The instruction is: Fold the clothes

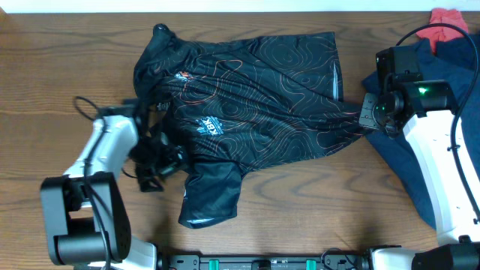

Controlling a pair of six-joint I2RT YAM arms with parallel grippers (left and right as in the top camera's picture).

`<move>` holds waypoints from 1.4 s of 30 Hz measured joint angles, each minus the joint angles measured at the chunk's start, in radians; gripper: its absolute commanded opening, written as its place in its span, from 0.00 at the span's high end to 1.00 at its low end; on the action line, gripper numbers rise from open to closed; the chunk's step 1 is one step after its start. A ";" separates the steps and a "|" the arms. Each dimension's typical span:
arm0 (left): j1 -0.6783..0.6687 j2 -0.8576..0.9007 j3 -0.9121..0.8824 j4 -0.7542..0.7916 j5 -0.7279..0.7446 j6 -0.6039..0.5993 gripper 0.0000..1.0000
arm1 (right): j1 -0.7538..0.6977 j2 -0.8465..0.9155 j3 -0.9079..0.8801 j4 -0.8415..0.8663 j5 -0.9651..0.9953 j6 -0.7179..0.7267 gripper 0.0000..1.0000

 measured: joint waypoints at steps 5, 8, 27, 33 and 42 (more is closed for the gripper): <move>-0.100 0.000 -0.075 0.217 0.027 0.002 0.12 | 0.000 0.000 0.000 0.004 0.000 0.000 0.99; -0.138 0.000 -0.105 0.310 0.020 -0.007 0.13 | 0.000 0.000 0.000 0.003 0.000 0.000 0.99; -0.115 -0.200 0.012 0.034 -0.050 -0.015 0.94 | 0.000 -0.001 0.000 0.030 -0.018 -0.011 0.99; 0.008 -0.443 0.241 -0.057 -0.053 0.023 0.94 | -0.026 -0.070 0.002 0.067 -0.067 -0.011 0.99; 0.163 -0.701 0.435 -0.008 -0.054 0.023 0.94 | -0.064 -0.330 0.099 0.140 -0.075 -0.036 0.99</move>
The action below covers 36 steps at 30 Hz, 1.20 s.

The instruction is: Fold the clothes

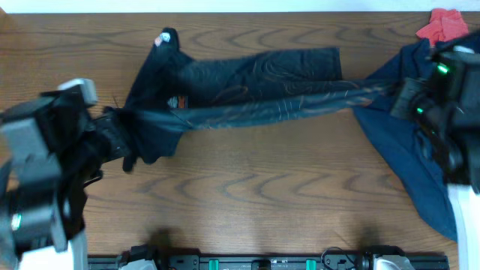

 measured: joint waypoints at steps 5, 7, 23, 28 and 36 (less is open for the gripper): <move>0.012 -0.072 0.024 0.077 0.001 -0.039 0.94 | 0.000 -0.059 0.011 0.005 -0.026 -0.033 0.99; 0.012 -0.063 0.028 0.078 0.001 -0.054 0.94 | 0.000 -0.039 0.011 0.006 -0.061 -0.056 0.99; 0.011 0.588 0.024 1.023 0.062 -0.180 0.94 | 0.000 0.497 0.005 0.919 -0.196 -0.039 0.99; 0.018 0.702 0.150 1.318 0.113 -0.371 0.94 | -0.001 0.500 0.090 0.995 -0.162 0.037 0.99; 0.028 0.648 0.565 0.972 0.217 -0.356 0.94 | -0.009 0.466 0.388 0.698 -0.116 0.035 0.99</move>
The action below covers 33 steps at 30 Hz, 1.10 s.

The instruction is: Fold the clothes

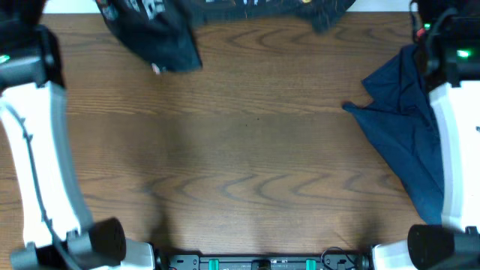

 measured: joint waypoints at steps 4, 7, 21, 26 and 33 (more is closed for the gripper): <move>0.029 -0.076 0.047 -0.478 0.044 0.117 0.94 | -0.002 -0.022 0.029 -0.289 0.011 -0.032 0.99; 0.055 -0.075 0.042 -0.844 0.053 0.222 0.94 | -0.004 -0.015 0.012 -0.533 0.029 -0.047 0.99; 0.050 0.000 -0.495 -1.379 -0.041 0.572 0.94 | -0.004 0.002 -0.394 -1.002 0.077 -0.064 0.99; 0.056 -0.004 -0.734 -1.371 -0.117 0.575 0.94 | -0.004 0.002 -0.547 -1.019 0.073 -0.064 0.99; 0.122 -0.136 -0.903 -1.302 -0.198 0.518 0.94 | -0.004 0.002 -0.624 -1.020 0.071 -0.054 0.99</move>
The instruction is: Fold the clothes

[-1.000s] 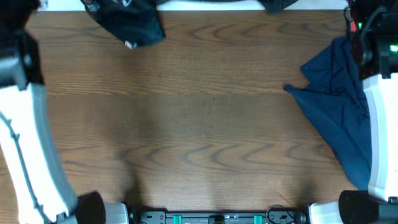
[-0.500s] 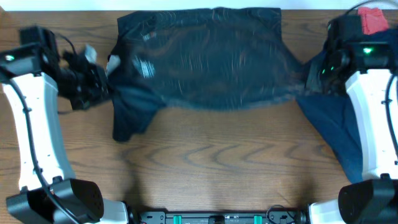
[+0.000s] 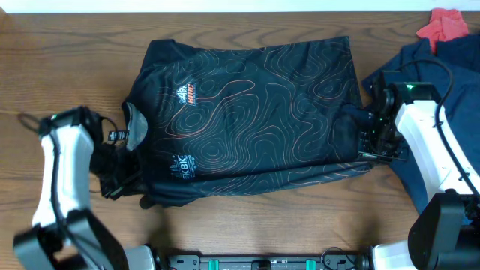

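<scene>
A black shirt [image 3: 247,120] with orange contour lines and small logos lies spread flat on the wooden table [image 3: 247,225], collar to the left and hem to the right. My left gripper [image 3: 120,171] sits at the shirt's near-left edge by the collar, its dark fingers lost against the fabric. My right gripper [image 3: 367,141] is at the near-right hem corner, where the cloth puckers toward it. Both look shut on the shirt's edge.
A navy blue garment [image 3: 450,67] lies crumpled at the right side under and beyond my right arm. A red cloth [image 3: 442,26] sits at the far right corner. Bare wood runs along the near edge.
The shirt was held up at the far edge of the table, mostly out of view. Now it lies spread flat across the middle, with both grippers down at its near corners.
The shirt first lay rumpled with both grippers at its left and right ends. Then it was pulled taut between them above the table. After that it hung at the far edge, and now it lies flat and smoothed out.
</scene>
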Controlling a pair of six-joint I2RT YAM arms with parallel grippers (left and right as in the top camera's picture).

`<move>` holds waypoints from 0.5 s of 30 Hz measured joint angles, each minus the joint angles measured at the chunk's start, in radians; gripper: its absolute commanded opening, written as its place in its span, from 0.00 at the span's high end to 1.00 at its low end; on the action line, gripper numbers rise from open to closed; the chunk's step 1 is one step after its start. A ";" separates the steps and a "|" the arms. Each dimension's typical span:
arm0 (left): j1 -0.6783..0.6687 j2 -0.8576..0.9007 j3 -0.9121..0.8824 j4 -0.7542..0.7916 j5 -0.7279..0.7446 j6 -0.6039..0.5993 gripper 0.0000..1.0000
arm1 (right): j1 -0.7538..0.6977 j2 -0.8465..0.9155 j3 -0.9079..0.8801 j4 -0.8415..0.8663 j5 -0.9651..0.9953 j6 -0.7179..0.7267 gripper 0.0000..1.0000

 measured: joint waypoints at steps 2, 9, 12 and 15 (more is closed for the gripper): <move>0.012 -0.049 -0.002 0.057 -0.005 -0.016 0.94 | 0.000 0.000 -0.001 0.066 -0.001 0.004 0.99; 0.015 -0.061 -0.005 0.384 0.017 -0.085 0.93 | 0.000 0.000 -0.002 0.437 -0.039 0.011 0.99; 0.015 -0.040 -0.006 0.524 0.042 -0.121 0.91 | 0.000 0.000 -0.002 0.527 -0.058 0.011 0.99; 0.015 -0.011 -0.006 0.635 0.089 -0.151 0.91 | 0.000 0.006 -0.002 0.577 -0.074 0.011 0.99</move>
